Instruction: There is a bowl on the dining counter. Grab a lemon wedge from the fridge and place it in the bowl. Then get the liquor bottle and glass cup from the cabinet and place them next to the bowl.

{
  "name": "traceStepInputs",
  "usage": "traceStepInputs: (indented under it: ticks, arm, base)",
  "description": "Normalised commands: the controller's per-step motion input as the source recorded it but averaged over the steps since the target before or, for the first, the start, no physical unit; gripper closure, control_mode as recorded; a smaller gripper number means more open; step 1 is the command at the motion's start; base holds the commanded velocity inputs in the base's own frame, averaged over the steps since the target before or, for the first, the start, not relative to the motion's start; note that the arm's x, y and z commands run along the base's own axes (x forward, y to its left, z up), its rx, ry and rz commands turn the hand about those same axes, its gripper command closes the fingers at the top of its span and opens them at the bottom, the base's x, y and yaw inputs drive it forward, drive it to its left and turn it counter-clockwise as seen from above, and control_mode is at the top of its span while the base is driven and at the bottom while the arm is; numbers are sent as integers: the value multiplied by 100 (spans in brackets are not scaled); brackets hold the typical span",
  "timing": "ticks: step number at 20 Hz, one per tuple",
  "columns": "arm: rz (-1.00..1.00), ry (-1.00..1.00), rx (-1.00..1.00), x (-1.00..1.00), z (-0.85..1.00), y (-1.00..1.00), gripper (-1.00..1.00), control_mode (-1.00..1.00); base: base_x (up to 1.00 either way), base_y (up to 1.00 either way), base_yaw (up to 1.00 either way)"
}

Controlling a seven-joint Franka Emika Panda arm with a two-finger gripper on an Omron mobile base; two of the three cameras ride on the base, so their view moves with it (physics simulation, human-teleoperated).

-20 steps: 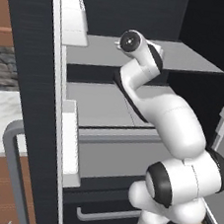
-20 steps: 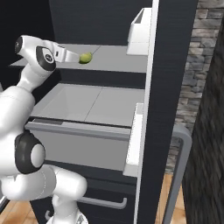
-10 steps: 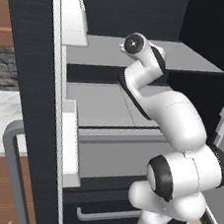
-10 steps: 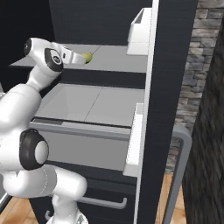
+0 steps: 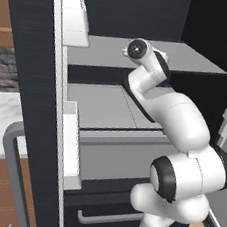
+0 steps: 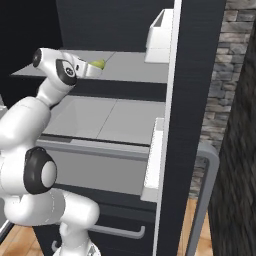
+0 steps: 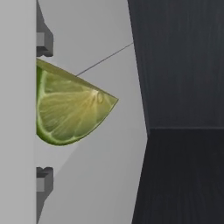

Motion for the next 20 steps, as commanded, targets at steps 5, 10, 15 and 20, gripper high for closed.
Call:
traceStepInputs:
  ticks: [5,10,15,20]
  arm:
    - [0,0,0,10,-4,0,-100,-100]
    - [0,-2,0,3,0,0,-100,-100]
    - [0,-5,0,2,0,0,100,-100]
    - [0,-4,0,4,0,0,100,-100]
  base:
    - [0,0,0]
    - [0,0,0]
    - [0,0,0]
    - [0,0,0]
